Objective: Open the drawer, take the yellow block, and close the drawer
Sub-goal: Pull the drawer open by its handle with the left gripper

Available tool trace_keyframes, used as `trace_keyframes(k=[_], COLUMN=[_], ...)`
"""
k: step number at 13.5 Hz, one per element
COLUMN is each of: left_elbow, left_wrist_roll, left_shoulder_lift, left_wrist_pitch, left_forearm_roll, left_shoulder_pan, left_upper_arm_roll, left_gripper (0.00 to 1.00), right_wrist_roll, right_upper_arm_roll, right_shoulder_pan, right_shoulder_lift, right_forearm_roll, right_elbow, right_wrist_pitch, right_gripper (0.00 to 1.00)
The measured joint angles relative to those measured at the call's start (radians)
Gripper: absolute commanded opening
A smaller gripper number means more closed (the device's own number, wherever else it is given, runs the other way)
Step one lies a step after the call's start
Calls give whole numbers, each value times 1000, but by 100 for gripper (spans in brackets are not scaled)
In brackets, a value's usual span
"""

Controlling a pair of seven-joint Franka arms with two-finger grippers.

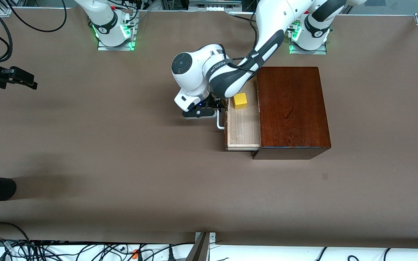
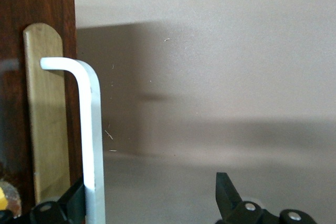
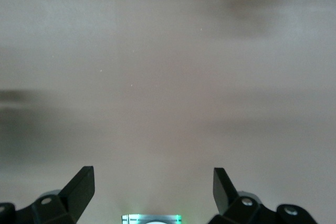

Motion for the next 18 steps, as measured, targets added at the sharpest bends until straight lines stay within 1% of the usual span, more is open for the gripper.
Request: trace_keyframes(k=[4, 9, 12, 15, 18], left_elbow=[1, 5, 29, 75, 88], left_wrist_roll=[0, 0, -8, -5, 75], left_shoulder_lift=[0, 3, 0, -21, -115], left_wrist_pitch=[9, 31, 56, 24, -84], left_forearm_roll=[0, 0, -8, -51, -148], left_shoulder_pan=[-4, -12, -14, 2, 67], left_upper_arm_roll=[0, 1, -13, -17, -17], left_gripper=[100, 100, 100, 100, 100], right_wrist_roll=[1, 0, 0, 0, 0], right_upper_arm_roll=[0, 0, 0, 0, 0], right_shoulder_pan=[0, 0, 0, 0, 0], right_shoulder_lift=[26, 29, 35, 41, 41], right_forearm_roll=[34, 37, 37, 37, 37], right_elbow=[0, 2, 2, 2, 2], right_wrist_pitch=[-17, -19, -20, -20, -21], right_gripper=[100, 100, 100, 100, 100])
